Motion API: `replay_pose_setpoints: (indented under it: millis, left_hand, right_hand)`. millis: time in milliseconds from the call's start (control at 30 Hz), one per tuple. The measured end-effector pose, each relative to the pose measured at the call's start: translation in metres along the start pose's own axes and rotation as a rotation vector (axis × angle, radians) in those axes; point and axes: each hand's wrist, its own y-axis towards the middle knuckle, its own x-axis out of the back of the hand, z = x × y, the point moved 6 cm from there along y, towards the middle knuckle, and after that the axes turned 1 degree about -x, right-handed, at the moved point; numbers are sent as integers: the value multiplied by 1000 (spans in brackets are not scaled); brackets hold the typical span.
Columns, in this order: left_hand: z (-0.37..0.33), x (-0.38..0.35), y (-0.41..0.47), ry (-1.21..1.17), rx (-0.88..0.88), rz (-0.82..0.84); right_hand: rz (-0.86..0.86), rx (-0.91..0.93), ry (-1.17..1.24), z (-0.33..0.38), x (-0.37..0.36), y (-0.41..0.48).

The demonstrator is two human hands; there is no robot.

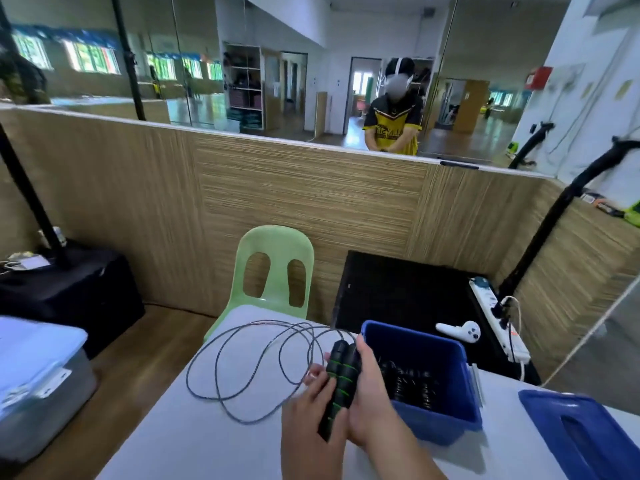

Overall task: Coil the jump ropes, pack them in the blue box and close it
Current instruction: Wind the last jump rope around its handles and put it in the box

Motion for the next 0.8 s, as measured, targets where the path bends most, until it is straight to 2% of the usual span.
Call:
replay_pose_setpoints:
  millis: [133, 233, 400, 567, 800]
  left_hand:
    - [-28, 9, -30, 8, -90, -60]
    - [-57, 24, -61, -148, -31, -169]
    - [-95, 36, -108, -190, 20, -243]
    - [-121, 49, -118, -189, 47, -220]
    - [-171, 59, -61, -200, 54, -106]
  right_hand:
    - [60, 44, -8, -3, 6, -38]
    - [160, 37, 59, -8, 14, -69]
    - [205, 80, 46, -6, 38, -107]
    - [266, 45, -74, -4, 60, -152]
    - [226, 85, -356, 25, 77, -199]
